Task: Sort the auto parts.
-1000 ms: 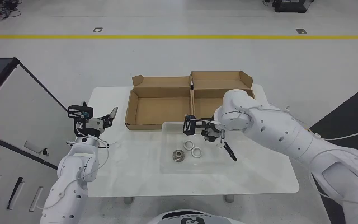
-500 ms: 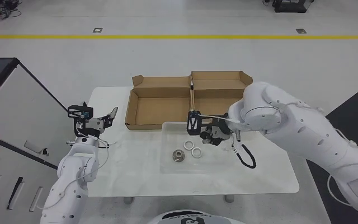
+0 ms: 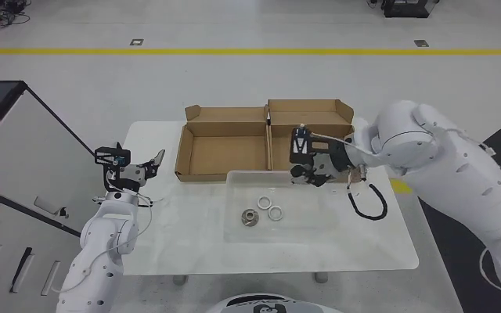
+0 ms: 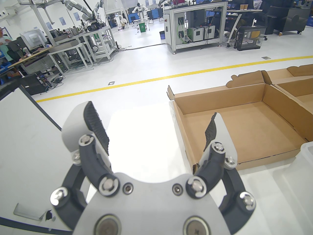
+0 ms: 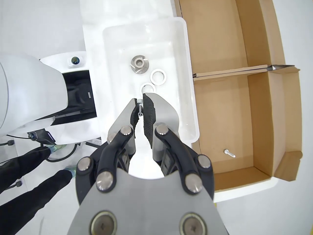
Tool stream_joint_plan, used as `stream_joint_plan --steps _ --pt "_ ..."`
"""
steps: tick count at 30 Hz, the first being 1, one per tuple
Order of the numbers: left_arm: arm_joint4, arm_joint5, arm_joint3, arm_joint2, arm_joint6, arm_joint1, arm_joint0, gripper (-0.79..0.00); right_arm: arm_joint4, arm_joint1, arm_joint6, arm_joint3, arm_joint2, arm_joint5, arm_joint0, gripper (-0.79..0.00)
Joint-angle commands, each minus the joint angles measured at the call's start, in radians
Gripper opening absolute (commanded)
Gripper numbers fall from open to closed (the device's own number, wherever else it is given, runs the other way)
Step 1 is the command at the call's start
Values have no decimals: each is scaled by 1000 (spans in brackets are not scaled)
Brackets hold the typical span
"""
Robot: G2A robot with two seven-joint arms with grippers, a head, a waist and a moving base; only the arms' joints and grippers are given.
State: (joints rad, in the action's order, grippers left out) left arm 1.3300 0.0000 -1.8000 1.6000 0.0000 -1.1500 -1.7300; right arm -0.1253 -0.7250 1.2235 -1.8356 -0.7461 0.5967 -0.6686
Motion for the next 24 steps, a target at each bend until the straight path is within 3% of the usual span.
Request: stream_joint_plan --steps 1,10,16,24 --pt "0 0 0 0 0 0 0 0 18 -1 -23 20 20 23 28 -785" --pt "0 0 0 0 0 0 0 0 90 -35 -118 136 192 118 214 -785" --pt "0 0 0 0 0 0 0 0 230 -60 -190 232 297 190 313 -785" --pt "0 0 0 0 0 0 0 0 471 -36 -288 294 385 289 367 -785"
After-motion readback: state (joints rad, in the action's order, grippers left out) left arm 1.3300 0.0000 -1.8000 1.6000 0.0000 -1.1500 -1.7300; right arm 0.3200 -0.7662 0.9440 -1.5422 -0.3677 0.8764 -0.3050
